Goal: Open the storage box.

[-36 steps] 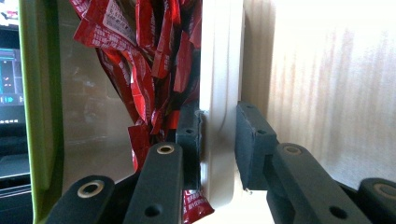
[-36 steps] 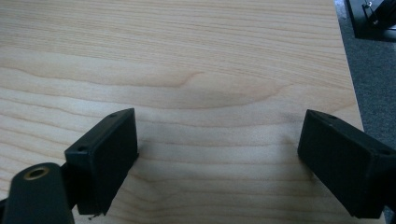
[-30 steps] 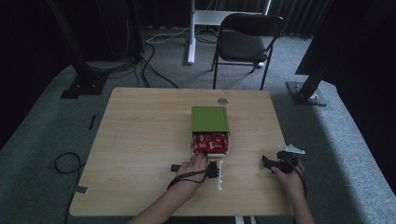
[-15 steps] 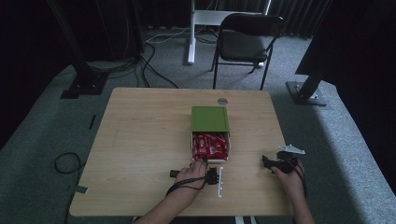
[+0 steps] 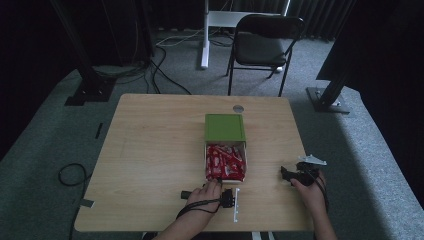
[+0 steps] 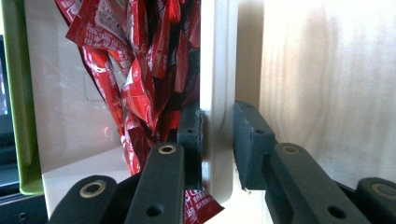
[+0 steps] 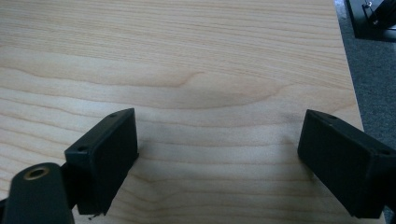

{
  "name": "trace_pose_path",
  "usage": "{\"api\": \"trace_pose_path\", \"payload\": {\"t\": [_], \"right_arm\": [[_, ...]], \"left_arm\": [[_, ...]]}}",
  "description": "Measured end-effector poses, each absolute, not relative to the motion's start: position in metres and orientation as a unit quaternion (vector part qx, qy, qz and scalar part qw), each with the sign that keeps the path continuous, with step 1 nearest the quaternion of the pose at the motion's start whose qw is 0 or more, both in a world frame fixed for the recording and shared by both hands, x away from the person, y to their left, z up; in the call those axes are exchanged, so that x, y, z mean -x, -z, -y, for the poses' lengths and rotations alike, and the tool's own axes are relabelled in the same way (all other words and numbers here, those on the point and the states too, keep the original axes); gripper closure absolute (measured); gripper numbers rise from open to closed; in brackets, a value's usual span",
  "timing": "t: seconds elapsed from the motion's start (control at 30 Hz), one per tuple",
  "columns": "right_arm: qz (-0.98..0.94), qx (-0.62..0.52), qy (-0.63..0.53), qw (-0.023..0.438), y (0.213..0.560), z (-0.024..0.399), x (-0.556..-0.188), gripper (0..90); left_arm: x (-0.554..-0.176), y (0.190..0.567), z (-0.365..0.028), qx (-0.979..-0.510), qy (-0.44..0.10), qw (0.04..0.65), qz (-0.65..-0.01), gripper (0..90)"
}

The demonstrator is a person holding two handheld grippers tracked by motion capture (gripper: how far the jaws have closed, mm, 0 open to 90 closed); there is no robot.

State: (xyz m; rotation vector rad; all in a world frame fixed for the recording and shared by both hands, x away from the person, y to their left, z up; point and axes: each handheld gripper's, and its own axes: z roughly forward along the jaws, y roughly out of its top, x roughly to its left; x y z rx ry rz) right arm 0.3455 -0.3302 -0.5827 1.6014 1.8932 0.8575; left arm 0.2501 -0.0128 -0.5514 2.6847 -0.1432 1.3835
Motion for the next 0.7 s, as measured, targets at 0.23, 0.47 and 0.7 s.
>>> {"api": "trace_pose_path", "payload": {"t": [0.23,0.47,0.7], "right_arm": [[-0.698,-0.590,-0.316,0.256,0.583,0.330,-0.346,11.6],[-0.698,-0.590,-0.316,0.256,0.583,0.330,-0.346,11.6],[-0.697,-0.590,-0.316,0.256,0.583,0.330,-0.346,11.6]], "left_arm": [[-0.244,0.549,0.014,-0.891,-0.447,0.064,0.045,75.5],[-0.238,0.546,0.014,-0.898,-0.432,0.076,0.043,75.6],[-0.235,0.544,0.012,-0.901,-0.424,0.079,0.043,75.6]]}}
